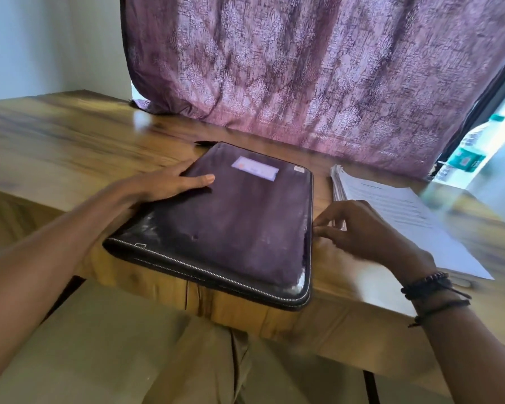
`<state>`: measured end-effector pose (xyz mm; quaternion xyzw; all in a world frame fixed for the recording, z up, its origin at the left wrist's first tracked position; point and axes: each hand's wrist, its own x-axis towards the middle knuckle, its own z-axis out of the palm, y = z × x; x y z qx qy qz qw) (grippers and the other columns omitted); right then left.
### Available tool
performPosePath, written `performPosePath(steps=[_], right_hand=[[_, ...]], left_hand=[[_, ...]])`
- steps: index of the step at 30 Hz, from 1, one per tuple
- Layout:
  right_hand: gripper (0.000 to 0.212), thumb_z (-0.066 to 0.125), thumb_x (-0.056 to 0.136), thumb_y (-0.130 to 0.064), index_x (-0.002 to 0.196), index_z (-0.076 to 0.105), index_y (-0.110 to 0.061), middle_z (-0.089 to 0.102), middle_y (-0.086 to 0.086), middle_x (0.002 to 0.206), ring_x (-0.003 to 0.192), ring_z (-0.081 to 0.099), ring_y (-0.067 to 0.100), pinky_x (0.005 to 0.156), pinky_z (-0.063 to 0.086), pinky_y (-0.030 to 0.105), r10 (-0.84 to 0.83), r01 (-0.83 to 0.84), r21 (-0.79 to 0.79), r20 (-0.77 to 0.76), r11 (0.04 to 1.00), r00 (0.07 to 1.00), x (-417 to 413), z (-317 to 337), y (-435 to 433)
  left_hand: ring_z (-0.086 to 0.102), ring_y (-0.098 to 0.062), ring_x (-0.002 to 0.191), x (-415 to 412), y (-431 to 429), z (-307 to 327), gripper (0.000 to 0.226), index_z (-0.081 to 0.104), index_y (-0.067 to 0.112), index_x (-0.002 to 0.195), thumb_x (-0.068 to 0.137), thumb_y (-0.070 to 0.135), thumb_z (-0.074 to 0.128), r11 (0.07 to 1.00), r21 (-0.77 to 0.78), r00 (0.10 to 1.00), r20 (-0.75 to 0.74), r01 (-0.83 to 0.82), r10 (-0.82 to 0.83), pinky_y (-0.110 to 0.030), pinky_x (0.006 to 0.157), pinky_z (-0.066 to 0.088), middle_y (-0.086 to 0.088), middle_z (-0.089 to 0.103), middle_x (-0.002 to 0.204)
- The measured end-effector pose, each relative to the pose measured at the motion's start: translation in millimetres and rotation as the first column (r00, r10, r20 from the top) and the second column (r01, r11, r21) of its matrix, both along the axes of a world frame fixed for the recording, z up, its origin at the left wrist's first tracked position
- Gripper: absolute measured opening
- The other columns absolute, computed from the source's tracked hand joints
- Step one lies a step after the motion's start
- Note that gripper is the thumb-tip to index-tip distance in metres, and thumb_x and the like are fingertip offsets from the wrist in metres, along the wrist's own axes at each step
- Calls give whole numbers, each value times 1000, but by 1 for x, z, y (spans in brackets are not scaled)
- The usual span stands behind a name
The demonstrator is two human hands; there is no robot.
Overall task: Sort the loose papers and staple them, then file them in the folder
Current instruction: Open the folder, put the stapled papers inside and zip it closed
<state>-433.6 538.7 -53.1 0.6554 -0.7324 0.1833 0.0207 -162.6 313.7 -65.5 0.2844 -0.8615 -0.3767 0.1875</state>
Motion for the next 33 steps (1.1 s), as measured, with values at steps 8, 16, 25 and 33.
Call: performPosePath(steps=[8, 16, 25, 33], right_hand=[[14, 72, 86, -24, 91, 78, -12, 76, 9, 91, 80, 70, 25, 74, 55, 33, -147, 135, -89, -149, 987, 978, -70, 5, -87], [19, 55, 90, -18, 78, 69, -11, 69, 14, 82, 80, 68, 32, 64, 50, 32, -80, 129, 88, -422, 988, 903, -88, 11, -193], [25, 54, 93, -22, 112, 70, -20, 68, 11, 117, 114, 59, 31, 97, 43, 40, -68, 50, -55, -382, 997, 922, 13, 7, -294], [26, 56, 92, -27, 114, 67, -20, 62, 9, 124, 117, 54, 31, 91, 43, 38, -161, 141, -162, -115, 977, 980, 18, 2, -251]], left_hand=[[58, -4, 118, 3, -25, -20, 76, 50, 43, 132, 64, 72, 69, 992, 103, 993, -98, 77, -67, -41, 107, 40, 21, 60, 127], [51, -1, 123, 2, -35, -26, 82, 38, 57, 134, 60, 80, 63, 997, 82, 998, -66, 9, -3, -39, 112, 34, 31, 53, 131], [51, 8, 119, 1, -29, -27, 79, 40, 60, 131, 58, 79, 63, 995, 79, 992, -105, -57, 66, -35, 111, 35, 37, 54, 124], [56, 4, 114, 3, -26, -23, 76, 47, 59, 126, 55, 79, 65, 991, 94, 991, -88, -94, 103, -37, 109, 37, 33, 60, 118]])
